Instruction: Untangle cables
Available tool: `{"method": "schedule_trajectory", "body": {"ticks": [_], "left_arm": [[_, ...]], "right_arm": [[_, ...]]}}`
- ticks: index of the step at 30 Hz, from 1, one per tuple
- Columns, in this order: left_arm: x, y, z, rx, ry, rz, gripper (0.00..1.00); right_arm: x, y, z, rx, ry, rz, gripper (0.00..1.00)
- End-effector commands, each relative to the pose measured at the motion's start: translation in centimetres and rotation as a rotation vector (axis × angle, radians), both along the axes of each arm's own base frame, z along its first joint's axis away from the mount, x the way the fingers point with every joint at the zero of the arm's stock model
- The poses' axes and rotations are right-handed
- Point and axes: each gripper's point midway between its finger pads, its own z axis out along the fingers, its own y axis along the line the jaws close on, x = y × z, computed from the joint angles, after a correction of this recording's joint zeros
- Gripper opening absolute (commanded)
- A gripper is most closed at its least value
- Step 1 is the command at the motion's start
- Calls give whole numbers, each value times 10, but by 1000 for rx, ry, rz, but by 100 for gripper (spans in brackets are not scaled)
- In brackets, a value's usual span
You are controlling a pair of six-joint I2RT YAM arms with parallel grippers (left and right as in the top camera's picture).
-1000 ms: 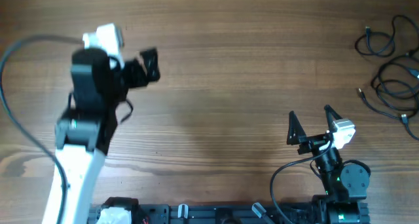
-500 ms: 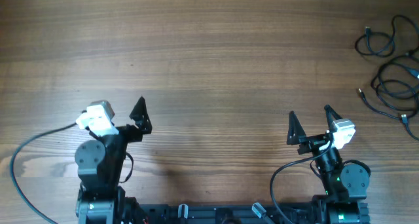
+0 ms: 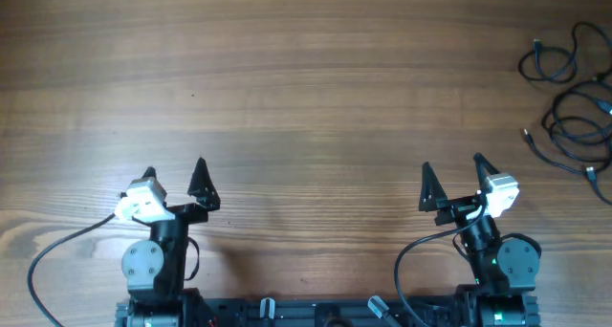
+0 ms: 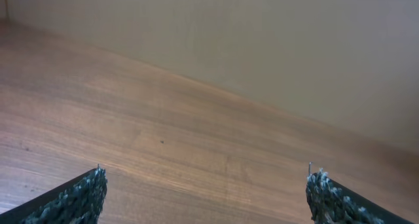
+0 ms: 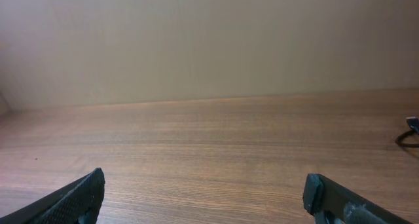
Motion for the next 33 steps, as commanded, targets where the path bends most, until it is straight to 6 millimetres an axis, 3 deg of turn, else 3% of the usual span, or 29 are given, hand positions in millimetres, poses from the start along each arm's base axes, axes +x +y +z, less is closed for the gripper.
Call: {"method": "schedule_trajectory", "body": {"ticks": [1,33], "left_arm": [[0,4,-13,9,16,18,100],[0,1,-13,8,17,5,100]], "right_arm": [[0,-3,3,6,-11,-16,100],[0,-3,3,6,-11,-15,100]]}}
